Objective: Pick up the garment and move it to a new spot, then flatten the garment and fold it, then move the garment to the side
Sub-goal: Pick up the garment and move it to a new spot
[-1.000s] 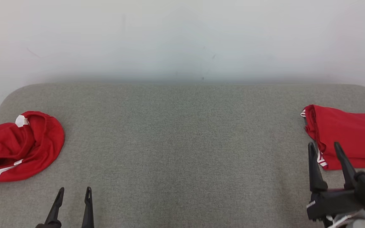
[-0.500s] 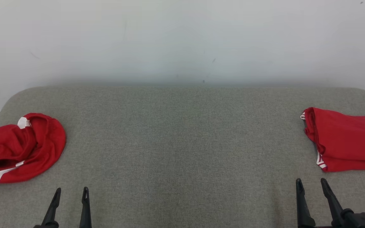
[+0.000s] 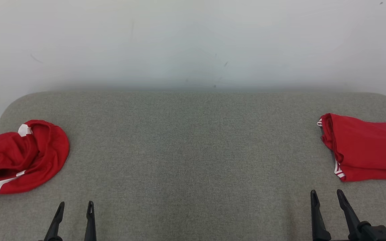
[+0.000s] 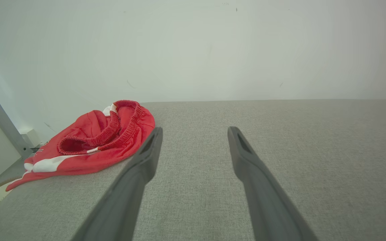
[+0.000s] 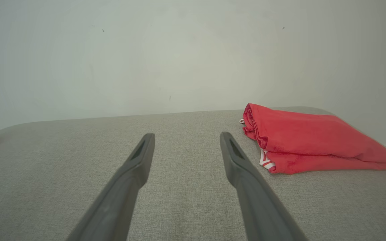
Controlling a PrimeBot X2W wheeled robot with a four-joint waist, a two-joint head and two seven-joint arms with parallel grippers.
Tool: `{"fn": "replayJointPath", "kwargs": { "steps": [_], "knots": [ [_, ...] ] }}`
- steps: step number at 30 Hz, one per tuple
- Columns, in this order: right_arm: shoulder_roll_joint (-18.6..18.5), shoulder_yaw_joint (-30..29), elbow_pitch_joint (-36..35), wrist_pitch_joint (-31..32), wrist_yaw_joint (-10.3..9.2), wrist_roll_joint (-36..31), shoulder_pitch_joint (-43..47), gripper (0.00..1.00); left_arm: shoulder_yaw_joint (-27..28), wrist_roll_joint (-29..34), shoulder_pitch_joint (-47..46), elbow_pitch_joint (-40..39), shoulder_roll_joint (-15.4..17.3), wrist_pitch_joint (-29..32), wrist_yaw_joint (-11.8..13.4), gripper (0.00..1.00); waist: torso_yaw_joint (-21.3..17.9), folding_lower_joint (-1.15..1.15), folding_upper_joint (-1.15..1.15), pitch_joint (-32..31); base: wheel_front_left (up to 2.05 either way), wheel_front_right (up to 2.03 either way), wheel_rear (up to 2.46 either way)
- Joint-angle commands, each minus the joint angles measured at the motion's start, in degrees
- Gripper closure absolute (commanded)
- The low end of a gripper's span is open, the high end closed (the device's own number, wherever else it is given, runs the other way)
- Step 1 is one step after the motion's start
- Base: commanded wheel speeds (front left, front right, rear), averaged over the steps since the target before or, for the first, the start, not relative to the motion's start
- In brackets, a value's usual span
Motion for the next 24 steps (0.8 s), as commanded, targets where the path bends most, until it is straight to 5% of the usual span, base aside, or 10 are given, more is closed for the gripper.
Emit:
{"fn": "replayJointPath", "kwargs": {
  "steps": [1,14,24],
  "knots": [
    [0.1,-0.1,0.0,-0.2,0.06,-0.2,0.5,0.0,0.2,0.2,-0.1,0.0,0.1,-0.2,0.2,0.0,0.0,0.0,0.0,0.0,0.0,0.0,0.0],
    [0.2,-0.4,0.6,-0.2,0.06,0.7,0.9,0.0,-0.1,0.2,-0.2,0.1,0.2,-0.2,0.3,0.0,1.2,0.0,0.0,-0.2,0.0,0.0,0.0],
    [0.2,-0.3,1.2,-0.2,0.06,1.4,0.9,0.0,-0.4,0.1,-0.4,0.7,1.0,-0.2,0.4,0.0,9.2,0.0,0.0,-0.4,0.0,0.0,0.0]
  ]
}}
